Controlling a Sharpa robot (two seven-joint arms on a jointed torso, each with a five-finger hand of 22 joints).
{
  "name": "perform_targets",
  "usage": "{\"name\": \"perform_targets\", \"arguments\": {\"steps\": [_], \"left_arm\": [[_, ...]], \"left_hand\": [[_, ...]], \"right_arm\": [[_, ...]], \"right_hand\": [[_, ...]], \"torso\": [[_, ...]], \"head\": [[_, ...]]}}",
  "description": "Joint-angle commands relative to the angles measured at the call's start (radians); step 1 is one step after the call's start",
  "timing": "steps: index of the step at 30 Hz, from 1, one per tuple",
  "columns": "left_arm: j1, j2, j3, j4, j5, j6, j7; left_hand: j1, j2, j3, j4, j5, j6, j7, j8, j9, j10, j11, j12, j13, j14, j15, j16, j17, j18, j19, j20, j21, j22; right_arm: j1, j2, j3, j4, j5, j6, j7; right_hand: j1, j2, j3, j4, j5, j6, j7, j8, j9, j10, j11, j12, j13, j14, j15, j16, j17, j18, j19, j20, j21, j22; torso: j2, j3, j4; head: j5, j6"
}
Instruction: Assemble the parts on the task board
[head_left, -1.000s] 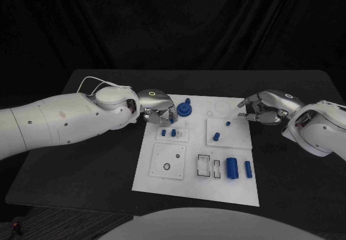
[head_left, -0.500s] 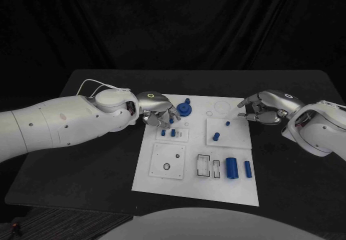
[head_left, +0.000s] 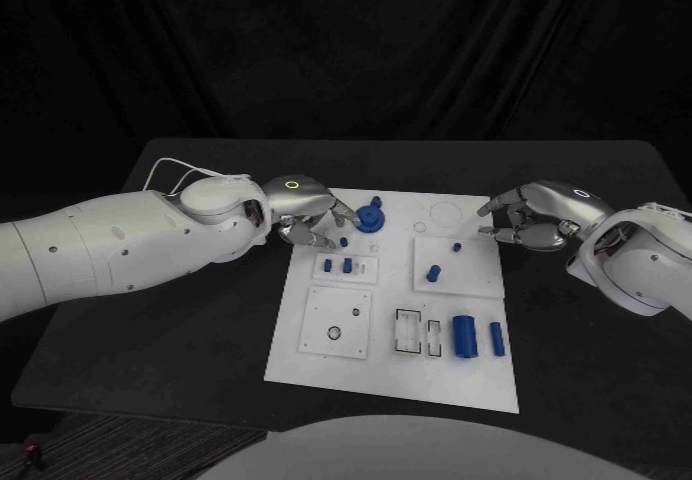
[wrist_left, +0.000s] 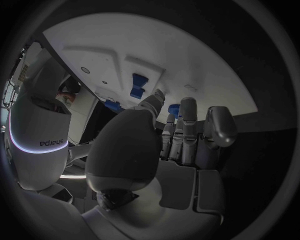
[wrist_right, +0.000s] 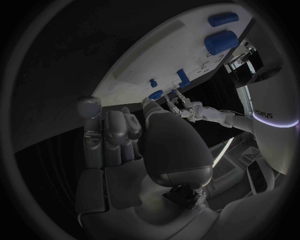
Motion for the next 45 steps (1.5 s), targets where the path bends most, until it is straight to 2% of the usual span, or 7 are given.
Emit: {"name": "perform_targets", "arguments": {"steps": [1, 6, 13, 18, 28, 34, 45], "left_arm": [[0.002, -0.019, 0.001, 0.006, 0.001, -0.149, 0.034], [0.028, -0.071, 0.001, 0.014, 0.101, -0.178, 0.113], [0.055, -0.155, 0.001, 0.032, 0.369, -0.163, 0.384], [0.062, -0.194, 0.001, 0.039, 0.689, 0.015, 0.515], [0.030, -0.177, 0.000, 0.065, 1.206, 0.278, 0.635], [0.001, -0.169, 0.000, 0.068, 1.392, 0.376, 0.642], [-0.018, -0.177, 0.000, 0.082, 1.528, 0.436, 0.639]], "left_hand": [[-0.001, 0.010, -0.007, 0.004, -0.003, 0.001, -0.004, 0.007, 0.000, -0.011, -0.002, 0.007, 0.005, 0.003, -0.003, 0.002, -0.003, 0.007, 0.004, 0.002, 0.002, 0.143], [-0.015, -0.009, -0.052, 0.064, -0.007, 0.039, -0.005, 0.022, 0.005, -0.063, -0.013, 0.052, 0.045, -0.056, -0.007, -0.045, -0.066, 0.020, -0.042, -0.003, -0.076, 0.124], [-0.289, -0.164, -0.479, 0.141, 0.000, 0.075, -0.009, 0.028, 0.005, -0.117, -0.011, 0.106, 0.093, -0.150, 0.010, -0.088, -0.078, 0.047, -0.179, 0.011, -0.280, 0.076], [-0.309, -0.182, -0.503, 0.159, 0.003, 0.083, 0.033, 0.019, 0.001, -0.278, 0.024, 0.055, 0.077, -0.523, 0.121, -0.391, -0.195, 0.037, -0.598, 0.061, -0.728, -0.061], [-0.271, -0.070, -0.402, 0.142, -0.001, -0.007, -0.011, -0.005, -0.043, -0.525, -0.036, -0.061, -0.037, -0.846, 0.092, -0.824, -0.420, 0.037, -0.925, 0.062, -1.065, -0.297], [-0.261, 0.077, -0.316, 0.136, -0.004, -0.129, -0.011, -0.009, -0.087, -0.665, -0.039, -0.100, -0.117, -0.985, 0.103, -0.982, -0.526, 0.048, -1.025, 0.086, -1.066, -0.427], [-0.261, 0.195, -0.366, 0.131, 0.051, -0.358, -0.026, -0.026, -0.169, -0.810, -0.087, -0.105, -0.204, -1.125, 0.090, -1.063, -0.620, 0.088, -1.208, 0.086, -1.079, -0.807]], "right_arm": [[0.007, -0.012, 0.001, 0.020, -0.010, -0.047, 0.011], [0.059, -0.031, 0.001, 0.058, -0.035, -0.050, -0.001], [0.143, -0.060, 0.001, 0.117, -0.099, -0.029, -0.047], [0.177, -0.053, 0.001, 0.136, -0.189, 0.073, -0.120], [0.138, -0.010, 0.001, 0.123, -0.337, 0.173, -0.117], [0.110, 0.004, 0.001, 0.116, -0.362, 0.194, -0.100], [0.089, 0.018, 0.001, 0.114, -0.370, 0.195, -0.080]], "right_hand": [[0.016, 0.000, 0.007, -0.001, 0.003, 0.011, 0.002, 0.005, -0.002, -0.029, 0.000, -0.046, -0.039, -0.006, 0.001, -0.009, -0.008, 0.019, -0.008, 0.002, -0.010, -0.003], [0.049, -0.020, 0.035, 0.001, 0.004, 0.053, 0.001, 0.016, -0.007, -0.207, 0.009, -0.439, -0.373, 0.011, 0.004, 0.008, 0.007, 0.014, 0.016, 0.002, 0.014, 0.011], [0.071, -0.070, 0.059, 0.019, -0.036, 0.054, 0.010, -0.005, -0.023, -0.223, 0.024, -0.703, -0.605, 0.001, 0.018, -0.032, -0.029, 0.015, 0.015, 0.013, -0.022, 0.010], [0.085, -0.102, 0.035, -0.010, -0.097, 0.044, 0.001, -0.020, -0.029, -0.344, 0.068, -0.872, -0.746, -0.050, 0.052, -0.123, -0.110, 0.028, -0.032, 0.042, -0.155, -0.031], [0.159, -0.126, 0.061, -0.056, 0.031, 0.042, -0.047, -0.033, -0.012, -0.499, 0.087, -0.901, -0.811, -0.113, 0.043, -0.174, -0.158, 0.046, -0.082, 0.042, -0.275, -0.062], [0.149, -0.126, 0.071, -0.067, 0.051, 0.060, -0.040, -0.031, -0.002, -0.447, 0.083, -0.870, -0.827, -0.081, 0.039, -0.130, -0.129, 0.034, -0.039, 0.036, -0.191, -0.023], [0.113, -0.129, 0.069, -0.062, -0.001, 0.078, -0.023, -0.037, 0.000, -0.380, 0.076, -0.871, -0.870, -0.050, 0.048, -0.100, -0.113, 0.024, -0.005, 0.041, -0.132, 0.007]], "torso": [[0.000, 0.0001, 0.0004], [0.001, -0.0010, 0.0003], [0.004, -0.0026, -0.0018], [0.007, -0.0040, -0.0001], [0.016, -0.0167, 0.0129], [0.019, -0.0254, 0.0240], [0.020, -0.0501, 0.0359]], "head": [[-0.006, 0.000], [-0.013, 0.000], [-0.022, 0.000], [-0.029, 0.000], [-0.067, 0.000], [-0.079, 0.000], [-0.098, 0.000]]}}
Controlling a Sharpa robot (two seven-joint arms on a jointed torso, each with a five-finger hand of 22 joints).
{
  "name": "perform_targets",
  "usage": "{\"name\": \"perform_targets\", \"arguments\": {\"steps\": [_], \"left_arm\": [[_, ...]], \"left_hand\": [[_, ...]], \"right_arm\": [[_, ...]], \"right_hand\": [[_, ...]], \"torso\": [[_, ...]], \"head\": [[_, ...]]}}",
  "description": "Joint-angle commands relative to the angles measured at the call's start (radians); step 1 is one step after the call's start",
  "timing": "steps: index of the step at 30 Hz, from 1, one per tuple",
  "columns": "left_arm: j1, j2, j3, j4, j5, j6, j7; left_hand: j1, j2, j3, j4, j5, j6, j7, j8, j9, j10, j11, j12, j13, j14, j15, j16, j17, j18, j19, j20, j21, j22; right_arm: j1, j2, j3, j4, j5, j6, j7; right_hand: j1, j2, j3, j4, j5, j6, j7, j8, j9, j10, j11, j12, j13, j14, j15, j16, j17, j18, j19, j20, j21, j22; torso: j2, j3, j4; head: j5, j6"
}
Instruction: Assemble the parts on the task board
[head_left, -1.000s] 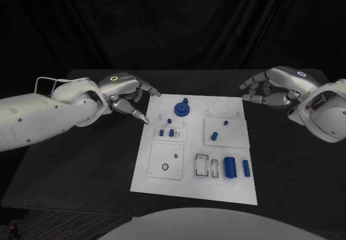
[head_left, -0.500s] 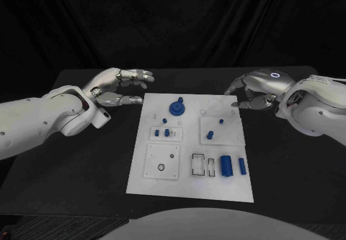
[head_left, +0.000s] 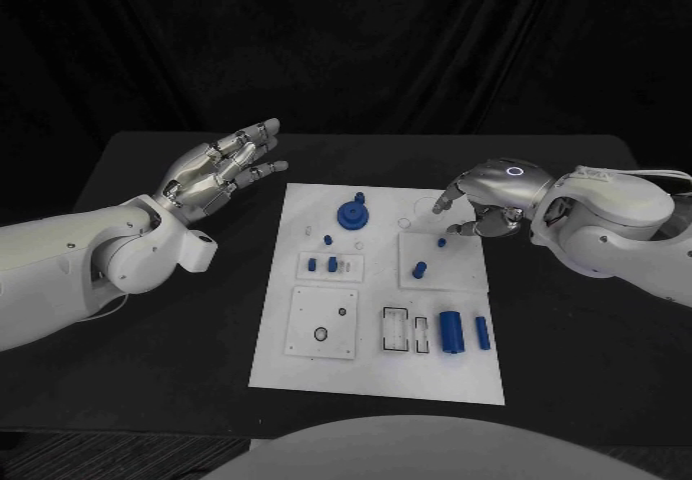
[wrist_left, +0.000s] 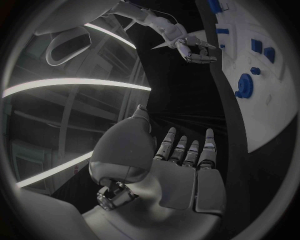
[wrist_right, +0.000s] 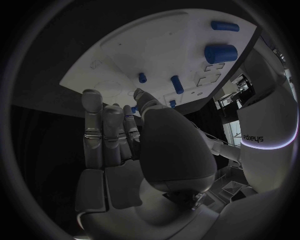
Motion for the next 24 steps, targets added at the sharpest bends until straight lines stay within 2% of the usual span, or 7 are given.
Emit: {"name": "perform_targets", "arguments": {"steps": [1, 2, 8, 10, 13, 20, 24], "left_arm": [[-0.003, 0.000, 0.001, 0.006, 0.105, 0.064, 0.247], [-0.004, 0.000, 0.001, 0.006, 0.107, 0.066, 0.246], [-0.007, 0.002, 0.001, 0.001, 0.113, 0.073, 0.241], [-0.008, 0.003, 0.001, -0.002, 0.114, 0.076, 0.237], [-0.009, 0.003, 0.001, -0.004, 0.115, 0.077, 0.233], [-0.011, 0.003, 0.001, -0.006, 0.115, 0.077, 0.226], [-0.012, 0.003, 0.001, -0.007, 0.115, 0.077, 0.223]], "left_hand": [[-0.008, 0.042, -0.023, 0.001, 0.072, -0.025, 0.002, -0.007, -0.008, -0.023, -0.016, -0.012, -0.005, -0.019, 0.000, -0.008, -0.008, 0.008, -0.036, -0.005, -0.009, -0.089], [-0.003, 0.051, -0.027, 0.000, 0.103, -0.027, 0.002, -0.007, -0.009, -0.026, -0.018, -0.013, -0.005, -0.021, 0.000, -0.008, -0.009, 0.008, -0.040, -0.005, -0.010, -0.100], [0.068, 0.073, -0.056, -0.003, 0.192, -0.041, 0.002, -0.009, -0.010, -0.039, -0.020, -0.013, -0.007, -0.028, 0.001, -0.011, -0.012, 0.012, -0.059, 0.002, -0.011, -0.168], [0.089, 0.082, -0.060, -0.003, 0.218, -0.044, 0.002, -0.009, -0.011, -0.040, -0.012, -0.011, -0.007, -0.027, 0.007, -0.010, -0.011, 0.013, -0.056, 0.008, -0.010, -0.173], [0.107, 0.086, -0.063, -0.003, 0.229, -0.045, 0.006, -0.009, -0.011, -0.042, -0.009, -0.010, -0.007, -0.025, 0.013, -0.009, -0.011, 0.014, -0.050, 0.018, -0.008, -0.171], [0.118, 0.087, -0.077, -0.001, 0.195, -0.044, 0.007, -0.009, -0.010, -0.046, -0.011, -0.010, -0.007, -0.025, 0.019, -0.009, -0.011, 0.016, -0.043, 0.034, -0.007, -0.177], [0.120, 0.090, -0.079, -0.002, 0.198, -0.047, 0.006, -0.009, -0.011, -0.046, -0.010, -0.010, -0.007, -0.024, 0.021, -0.009, -0.010, 0.016, -0.043, 0.035, -0.007, -0.179]], "right_arm": [[-0.005, 0.000, 0.001, 0.002, -0.027, 0.016, 0.008], [-0.006, 0.000, 0.001, 0.002, -0.028, 0.018, 0.009], [-0.010, 0.000, 0.001, 0.006, -0.024, 0.026, 0.016], [-0.012, 0.000, 0.001, 0.007, -0.023, 0.029, 0.019], [-0.013, 0.000, 0.001, 0.008, -0.022, 0.033, 0.021], [-0.023, -0.003, 0.001, 0.011, -0.021, 0.038, 0.021], [-0.032, -0.001, 0.001, 0.005, -0.021, 0.034, 0.018]], "right_hand": [[-0.013, -0.001, 0.002, 0.005, -0.012, 0.007, 0.000, -0.005, -0.002, 0.014, -0.001, 0.000, -0.011, 0.007, 0.000, 0.001, -0.003, -0.006, 0.007, 0.001, 0.003, 0.003], [-0.015, -0.002, 0.002, 0.005, -0.014, 0.006, 0.000, -0.006, -0.003, 0.016, -0.001, -0.002, -0.013, 0.007, 0.001, -0.001, -0.004, -0.006, 0.008, 0.001, 0.003, 0.004], [-0.017, -0.004, 0.001, 0.004, -0.020, -0.009, -0.002, -0.019, -0.009, 0.028, -0.001, -0.013, -0.029, 0.008, 0.002, -0.003, -0.009, -0.006, 0.009, 0.004, 0.000, 0.006], [-0.017, -0.005, 0.001, 0.003, -0.020, -0.011, -0.003, -0.020, -0.010, 0.029, 0.000, -0.014, -0.030, 0.007, 0.002, -0.005, -0.011, -0.006, 0.009, 0.004, -0.001, 0.006], [-0.016, -0.004, 0.002, 0.001, -0.016, -0.014, -0.003, -0.023, -0.011, 0.033, -0.001, -0.017, -0.034, 0.008, 0.002, -0.004, -0.011, -0.006, 0.010, 0.004, 0.002, 0.007], [-0.021, -0.004, 0.001, 0.002, -0.026, 0.001, -0.006, -0.020, -0.012, 0.040, 0.000, -0.031, -0.051, 0.012, 0.003, 0.001, -0.008, -0.007, 0.014, 0.005, 0.008, 0.012], [-0.022, -0.002, 0.002, 0.002, -0.029, 0.012, -0.003, -0.017, -0.012, 0.047, 0.000, -0.037, -0.059, 0.014, 0.005, 0.002, -0.008, -0.007, 0.016, 0.006, 0.008, 0.014]], "torso": [[-0.001, -0.0107, 0.0050], [-0.001, -0.0116, 0.0063], [-0.004, -0.0127, 0.0086], [-0.004, -0.0087, 0.0059], [-0.003, -0.0060, 0.0032], [0.000, -0.0046, -0.0010], [0.000, -0.0046, 0.0003]], "head": [[-0.005, 0.000], [-0.006, 0.000], [-0.009, 0.000], [-0.008, 0.000], [-0.004, 0.000], [0.000, 0.000], [0.000, 0.000]]}}
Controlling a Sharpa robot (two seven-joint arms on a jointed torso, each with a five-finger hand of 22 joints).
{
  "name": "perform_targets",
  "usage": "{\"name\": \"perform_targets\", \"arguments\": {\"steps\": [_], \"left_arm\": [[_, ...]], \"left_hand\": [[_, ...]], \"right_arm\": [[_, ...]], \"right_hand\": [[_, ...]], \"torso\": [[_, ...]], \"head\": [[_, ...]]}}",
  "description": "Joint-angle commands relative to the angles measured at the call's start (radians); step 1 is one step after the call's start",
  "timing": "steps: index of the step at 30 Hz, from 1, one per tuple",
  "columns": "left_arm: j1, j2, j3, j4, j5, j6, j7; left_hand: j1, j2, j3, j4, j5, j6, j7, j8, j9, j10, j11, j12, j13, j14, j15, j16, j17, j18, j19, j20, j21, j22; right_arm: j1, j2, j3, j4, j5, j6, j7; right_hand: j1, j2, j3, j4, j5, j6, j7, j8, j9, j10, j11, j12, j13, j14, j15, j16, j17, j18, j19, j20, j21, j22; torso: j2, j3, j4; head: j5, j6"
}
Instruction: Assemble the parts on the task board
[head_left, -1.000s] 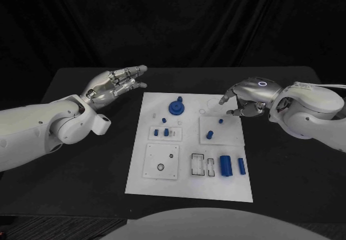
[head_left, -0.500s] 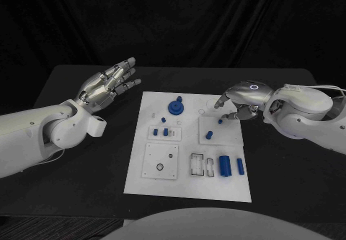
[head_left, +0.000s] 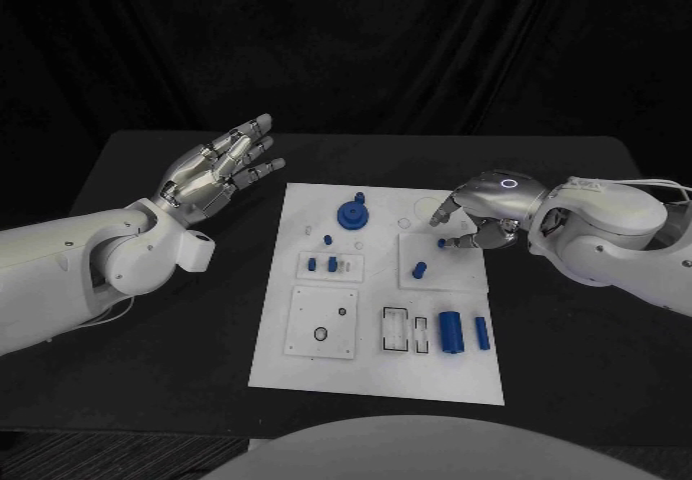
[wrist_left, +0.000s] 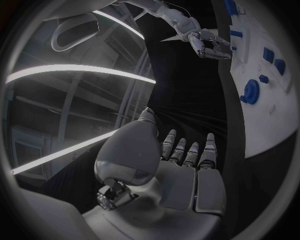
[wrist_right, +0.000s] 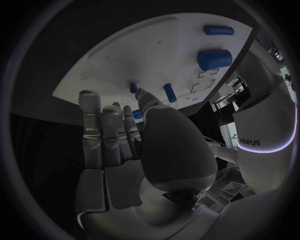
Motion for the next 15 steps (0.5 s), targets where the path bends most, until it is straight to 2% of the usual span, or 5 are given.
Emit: {"name": "perform_targets", "arguments": {"steps": [1, 6, 11, 15], "left_arm": [[-0.002, 0.002, 0.001, 0.000, 0.015, 0.015, 0.219], [-0.002, 0.003, 0.001, -0.001, 0.015, 0.018, 0.212], [-0.003, 0.005, 0.001, -0.004, 0.015, 0.022, 0.204], [-0.003, 0.006, 0.001, -0.006, 0.015, 0.025, 0.198]], "left_hand": [[0.022, 0.007, -0.005, -0.004, 0.012, -0.004, 0.001, -0.005, -0.001, -0.003, 0.004, 0.003, -0.001, -0.001, 0.010, -0.005, 0.001, 0.017, 0.003, 0.011, 0.003, -0.004], [0.066, 0.012, -0.003, -0.008, 0.047, 0.008, 0.018, -0.003, 0.000, -0.004, 0.004, 0.006, -0.001, 0.001, 0.015, -0.004, 0.001, 0.018, 0.009, 0.017, 0.004, -0.008], [0.086, 0.015, -0.002, -0.012, 0.065, 0.008, 0.024, -0.003, 0.000, -0.006, 0.006, 0.007, -0.001, 0.005, 0.021, -0.003, 0.003, 0.018, 0.015, 0.020, 0.006, -0.006], [0.101, 0.018, -0.002, -0.013, 0.077, 0.013, 0.030, -0.003, 0.001, -0.006, 0.009, 0.008, -0.001, 0.013, 0.025, 0.000, 0.005, 0.018, 0.024, 0.024, 0.009, 0.001]], "right_arm": [[-0.008, 0.001, 0.000, -0.005, -0.009, 0.005, 0.001], [-0.018, 0.005, 0.000, -0.011, -0.009, -0.007, 0.002], [-0.029, 0.014, 0.000, -0.024, -0.009, -0.019, 0.004], [-0.036, 0.020, 0.000, -0.034, -0.009, -0.033, 0.011]], "right_hand": [[-0.014, 0.004, 0.000, 0.006, -0.018, 0.020, 0.006, 0.002, -0.002, 0.017, 0.000, -0.009, -0.012, 0.008, 0.000, 0.002, -0.001, -0.008, 0.007, 0.000, 0.000, 0.002], [-0.010, 0.010, 0.005, 0.004, -0.016, 0.040, 0.013, 0.006, -0.002, 0.041, -0.001, -0.012, -0.024, 0.010, 0.000, 0.005, 0.000, -0.008, 0.010, 0.002, 0.002, 0.005], [0.000, 0.014, 0.016, -0.006, 0.014, 0.059, 0.014, 0.008, -0.002, 0.071, -0.003, -0.017, -0.039, 0.012, -0.001, 0.010, 0.002, -0.008, 0.013, 0.001, 0.004, 0.010], [0.007, 0.017, 0.031, -0.013, 0.037, 0.095, 0.022, 0.020, 0.005, 0.092, -0.003, -0.023, -0.052, 0.012, -0.001, 0.010, 0.000, -0.008, 0.014, 0.000, 0.002, 0.014]], "torso": [[0.000, -0.0008, 0.0016], [0.000, -0.0016, 0.0026], [-0.001, -0.0026, 0.0017], [-0.001, -0.0025, 0.0023]], "head": [[0.001, 0.000], [0.000, 0.000], [-0.001, 0.000], [-0.001, 0.000]]}}
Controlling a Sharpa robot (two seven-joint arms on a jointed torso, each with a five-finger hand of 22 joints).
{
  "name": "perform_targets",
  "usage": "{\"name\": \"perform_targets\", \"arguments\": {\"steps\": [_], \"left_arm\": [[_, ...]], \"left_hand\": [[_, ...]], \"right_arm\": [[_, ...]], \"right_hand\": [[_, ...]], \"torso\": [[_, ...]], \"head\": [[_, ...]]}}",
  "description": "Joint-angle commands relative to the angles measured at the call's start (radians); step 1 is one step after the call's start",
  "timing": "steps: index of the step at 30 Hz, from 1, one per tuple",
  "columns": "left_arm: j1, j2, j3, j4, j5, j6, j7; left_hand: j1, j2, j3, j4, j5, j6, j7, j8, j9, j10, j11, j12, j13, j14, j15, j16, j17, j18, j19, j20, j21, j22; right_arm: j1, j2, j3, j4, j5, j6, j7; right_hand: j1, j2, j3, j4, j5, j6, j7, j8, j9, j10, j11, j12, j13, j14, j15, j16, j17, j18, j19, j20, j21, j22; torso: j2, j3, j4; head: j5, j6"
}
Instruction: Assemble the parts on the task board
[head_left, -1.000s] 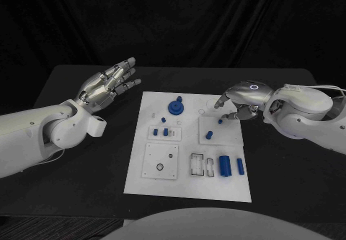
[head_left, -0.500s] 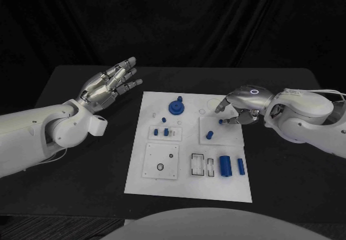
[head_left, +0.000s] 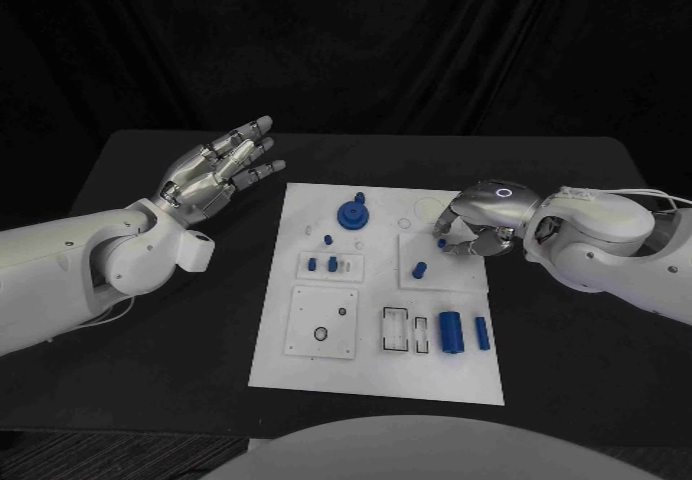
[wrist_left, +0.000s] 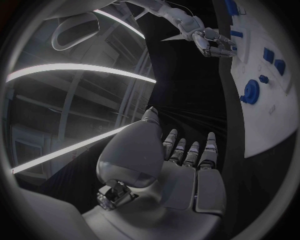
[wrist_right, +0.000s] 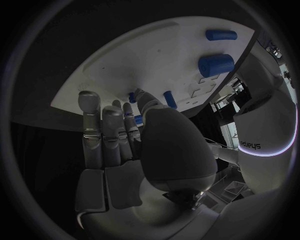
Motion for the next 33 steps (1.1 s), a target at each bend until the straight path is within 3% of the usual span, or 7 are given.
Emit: {"name": "perform_targets", "arguments": {"steps": [1, 4, 19, 33], "left_arm": [[-0.002, 0.003, 0.001, 0.000, 0.010, 0.019, 0.196], [-0.002, 0.004, 0.001, -0.002, 0.010, 0.021, 0.192], [-0.005, 0.011, 0.001, -0.015, 0.010, 0.030, 0.175], [-0.009, 0.016, 0.001, -0.025, 0.010, 0.041, 0.154]], "left_hand": [[0.014, 0.001, -0.002, -0.007, 0.008, -0.001, 0.009, -0.002, 0.001, -0.003, 0.005, 0.005, -0.001, 0.004, 0.010, 0.000, 0.002, 0.018, 0.007, 0.007, 0.006, 0.007], [0.020, 0.003, -0.002, -0.007, 0.013, 0.000, 0.012, -0.002, 0.001, -0.003, 0.009, 0.006, -0.001, 0.010, 0.014, 0.003, 0.004, 0.018, 0.015, 0.010, 0.009, 0.013], [0.057, 0.013, 0.001, -0.020, 0.055, 0.018, 0.032, 0.000, 0.004, -0.003, 0.018, 0.011, 0.000, 0.030, 0.028, 0.012, 0.009, 0.018, 0.040, 0.025, 0.017, 0.023], [0.090, 0.019, 0.005, -0.048, 0.106, 0.068, 0.065, 0.010, 0.010, -0.006, 0.023, 0.009, -0.001, 0.044, 0.040, 0.020, 0.012, 0.019, 0.070, 0.041, 0.027, 0.035]], "right_arm": [[-0.005, 0.003, 0.000, -0.007, -0.008, -0.031, 0.012], [-0.008, 0.007, 0.000, -0.011, -0.008, -0.040, 0.018], [-0.016, 0.021, 0.000, -0.022, -0.008, -0.055, 0.037], [-0.017, 0.025, 0.000, -0.024, -0.008, -0.029, 0.028]], "right_hand": [[0.008, 0.006, 0.009, -0.003, 0.009, 0.014, 0.001, 0.005, 0.004, 0.009, -0.001, -0.004, -0.005, 0.006, 0.000, 0.007, 0.000, -0.009, 0.007, 0.000, 0.002, 0.002], [0.015, 0.008, 0.024, -0.008, 0.029, 0.032, 0.001, 0.010, 0.009, 0.033, -0.004, -0.004, -0.013, 0.007, -0.003, 0.011, 0.003, -0.009, 0.009, -0.002, 0.006, 0.006], [0.030, 0.006, 0.077, -0.022, 0.030, 0.086, 0.011, 0.027, 0.030, 0.116, -0.023, -0.005, -0.032, 0.012, -0.018, 0.016, 0.005, -0.010, 0.016, -0.015, 0.020, 0.021], [0.048, -0.008, 0.126, -0.045, 0.040, 0.084, 0.020, 0.010, 0.030, 0.176, -0.028, -0.012, -0.047, 0.005, -0.023, -0.002, -0.013, -0.010, 0.012, -0.022, 0.011, 0.030]], "torso": [[0.000, -0.0001, 0.0008], [0.000, 0.0003, 0.0004], [-0.002, -0.0015, 0.0020], [-0.002, -0.0018, 0.0013]], "head": [[-0.001, 0.000], [0.001, 0.000], [-0.001, 0.000], [-0.001, 0.000]]}}
